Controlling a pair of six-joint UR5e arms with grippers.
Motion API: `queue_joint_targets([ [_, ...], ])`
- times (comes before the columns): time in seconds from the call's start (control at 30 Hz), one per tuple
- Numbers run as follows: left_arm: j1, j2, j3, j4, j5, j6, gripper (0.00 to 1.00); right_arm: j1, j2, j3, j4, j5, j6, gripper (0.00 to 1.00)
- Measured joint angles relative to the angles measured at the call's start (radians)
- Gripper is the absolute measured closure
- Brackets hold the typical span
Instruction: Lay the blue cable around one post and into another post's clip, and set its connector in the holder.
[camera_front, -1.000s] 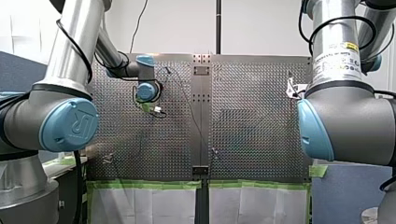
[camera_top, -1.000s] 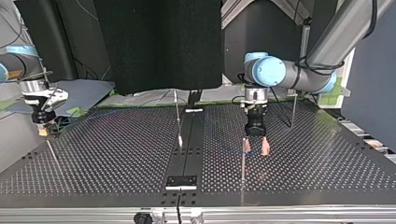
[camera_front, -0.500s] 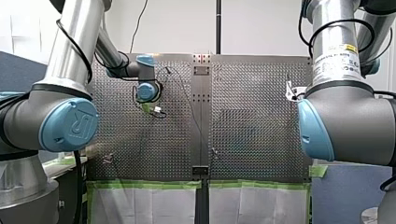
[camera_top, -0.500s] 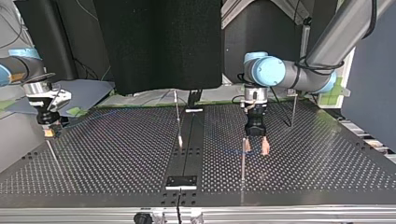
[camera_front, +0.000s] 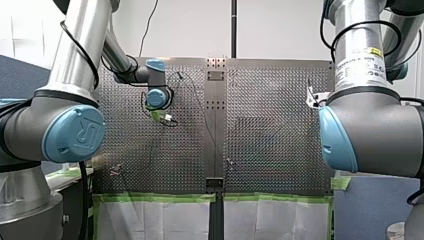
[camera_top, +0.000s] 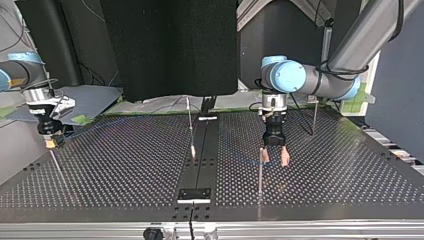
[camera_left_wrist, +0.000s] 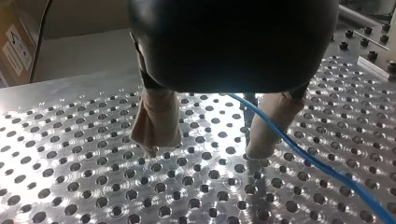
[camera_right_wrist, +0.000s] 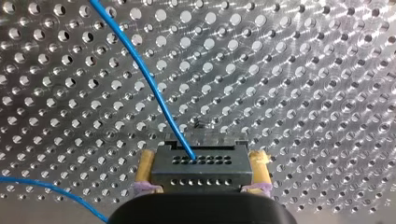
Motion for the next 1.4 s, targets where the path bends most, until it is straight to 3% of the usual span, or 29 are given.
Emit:
queue_joint_targets([
  [0.23,0.000,0.000,0.000,0.000,0.000,0.001,0.00,-0.003,0.000,0.000,-0.007,0.000,0.001,0.76],
  [1.4,0.000,0.000,0.000,0.000,0.001,0.001,0.00,-0.008,0.009,0.000,-0.037,-0.025,0.016,0.76],
])
